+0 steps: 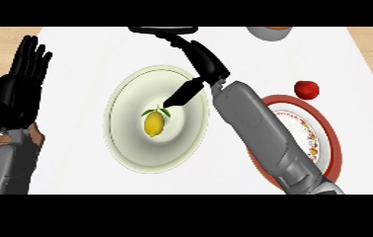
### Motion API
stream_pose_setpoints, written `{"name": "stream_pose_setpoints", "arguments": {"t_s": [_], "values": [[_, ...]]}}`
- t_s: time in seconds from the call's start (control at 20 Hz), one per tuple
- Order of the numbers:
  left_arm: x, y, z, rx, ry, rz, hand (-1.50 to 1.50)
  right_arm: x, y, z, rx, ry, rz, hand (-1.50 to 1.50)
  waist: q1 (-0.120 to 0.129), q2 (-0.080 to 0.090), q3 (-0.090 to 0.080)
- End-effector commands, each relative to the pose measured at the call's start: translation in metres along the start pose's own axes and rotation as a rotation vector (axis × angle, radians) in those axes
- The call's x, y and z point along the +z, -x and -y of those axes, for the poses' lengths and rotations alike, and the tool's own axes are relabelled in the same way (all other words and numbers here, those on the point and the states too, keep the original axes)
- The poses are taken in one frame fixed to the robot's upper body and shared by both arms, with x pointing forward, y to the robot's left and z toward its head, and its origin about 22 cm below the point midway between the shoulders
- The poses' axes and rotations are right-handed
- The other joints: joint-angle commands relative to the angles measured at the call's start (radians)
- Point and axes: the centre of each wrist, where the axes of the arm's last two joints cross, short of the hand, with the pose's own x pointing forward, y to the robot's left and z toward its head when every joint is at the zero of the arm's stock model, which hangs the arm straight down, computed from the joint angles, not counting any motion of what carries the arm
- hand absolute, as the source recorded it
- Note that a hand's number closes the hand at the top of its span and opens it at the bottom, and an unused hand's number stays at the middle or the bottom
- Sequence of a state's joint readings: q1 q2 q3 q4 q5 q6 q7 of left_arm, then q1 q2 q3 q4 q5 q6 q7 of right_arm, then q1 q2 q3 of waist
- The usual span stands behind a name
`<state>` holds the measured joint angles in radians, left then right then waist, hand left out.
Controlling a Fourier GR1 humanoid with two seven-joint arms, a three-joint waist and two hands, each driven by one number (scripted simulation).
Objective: Pick the lemon from the plate and place it in the bowl
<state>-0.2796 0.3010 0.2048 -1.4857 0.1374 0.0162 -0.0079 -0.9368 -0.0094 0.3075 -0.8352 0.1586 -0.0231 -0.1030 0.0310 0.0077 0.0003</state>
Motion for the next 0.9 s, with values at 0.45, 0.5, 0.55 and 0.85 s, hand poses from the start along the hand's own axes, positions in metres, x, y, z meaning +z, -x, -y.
{"name": "stream_pose_setpoints", "arguments": {"t_s": [0.45, 0.5, 0.55, 0.85], "values": [[-0.007, -0.015, 0.019, -0.004, -0.011, 0.032, 0.0, 0.038, 0.071, 0.142, -0.208, 0.204, -0.046, -1.5, -0.001, 0.007, 0.001], [0.003, -0.012, -0.001, 0.0, 0.003, 0.011, 0.0, 0.067, 0.084, 0.177, -0.205, 0.239, -0.023, -1.5, 0.01, 0.01, 0.002], [0.0, -0.01, 0.001, 0.004, 0.018, 0.008, 0.0, 0.043, 0.067, 0.173, -0.215, 0.246, -0.029, -1.5, 0.017, 0.011, 0.001], [-0.004, -0.012, 0.014, 0.008, 0.039, 0.026, 0.0, 0.08, 0.085, 0.216, -0.233, 0.225, -0.043, -1.5, 0.04, 0.022, 0.002]]}}
